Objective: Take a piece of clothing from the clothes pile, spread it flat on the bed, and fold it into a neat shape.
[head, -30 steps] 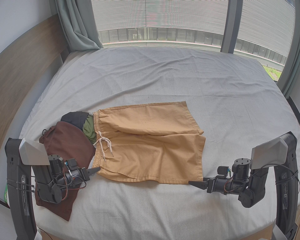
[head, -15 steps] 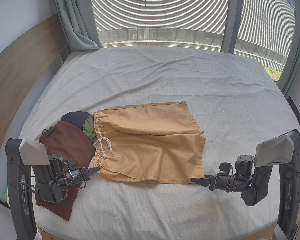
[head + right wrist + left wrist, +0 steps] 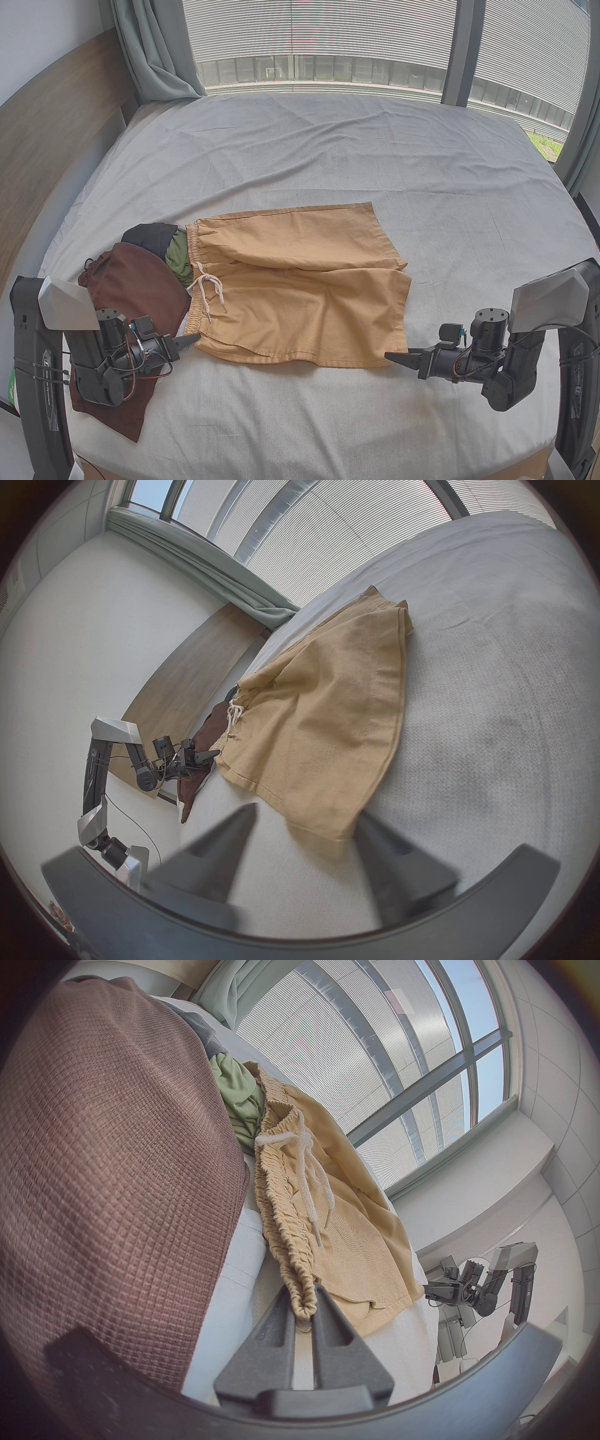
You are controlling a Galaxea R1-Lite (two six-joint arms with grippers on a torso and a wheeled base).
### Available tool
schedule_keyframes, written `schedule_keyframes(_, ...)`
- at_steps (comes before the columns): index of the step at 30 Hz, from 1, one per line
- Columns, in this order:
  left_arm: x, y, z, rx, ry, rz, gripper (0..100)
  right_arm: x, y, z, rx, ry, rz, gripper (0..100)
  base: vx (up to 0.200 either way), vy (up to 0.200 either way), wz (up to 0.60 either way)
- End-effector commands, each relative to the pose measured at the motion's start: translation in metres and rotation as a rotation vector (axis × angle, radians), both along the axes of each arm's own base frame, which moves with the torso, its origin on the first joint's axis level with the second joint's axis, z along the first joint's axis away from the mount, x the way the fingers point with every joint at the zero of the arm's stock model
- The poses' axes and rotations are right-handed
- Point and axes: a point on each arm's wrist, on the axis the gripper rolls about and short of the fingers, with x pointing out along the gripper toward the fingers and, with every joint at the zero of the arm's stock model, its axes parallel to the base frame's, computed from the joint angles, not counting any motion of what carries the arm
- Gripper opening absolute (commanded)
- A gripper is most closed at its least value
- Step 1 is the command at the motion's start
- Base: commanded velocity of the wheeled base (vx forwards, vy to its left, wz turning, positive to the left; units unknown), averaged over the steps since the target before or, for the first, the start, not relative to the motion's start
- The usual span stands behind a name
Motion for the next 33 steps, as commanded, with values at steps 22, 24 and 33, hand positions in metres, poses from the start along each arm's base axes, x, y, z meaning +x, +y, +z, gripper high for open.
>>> schedule_keyframes(22, -0.006, 0.009, 0.0, 0.011, -0.016, -0.032, 0, -0.006, -0.01, -0.002, -0.019, 0.028, -0.025, 0, 0.0, 0.0, 0.0)
schedule_keyframes(24, -0.009, 0.013, -0.001, 0.029, -0.025, -0.037, 0, -0.008, -0.011, -0.002, -0.03, 0.023, -0.019, 0, 0.0, 0.0, 0.0)
schedule_keyframes(33, -0.024, 0.013, -0.003, 0.06, -0.048, -0.128, 0, -0.009, -0.019, -0.005, -0.065, 0.003, -0.026, 0, 0.0, 0.0, 0.0)
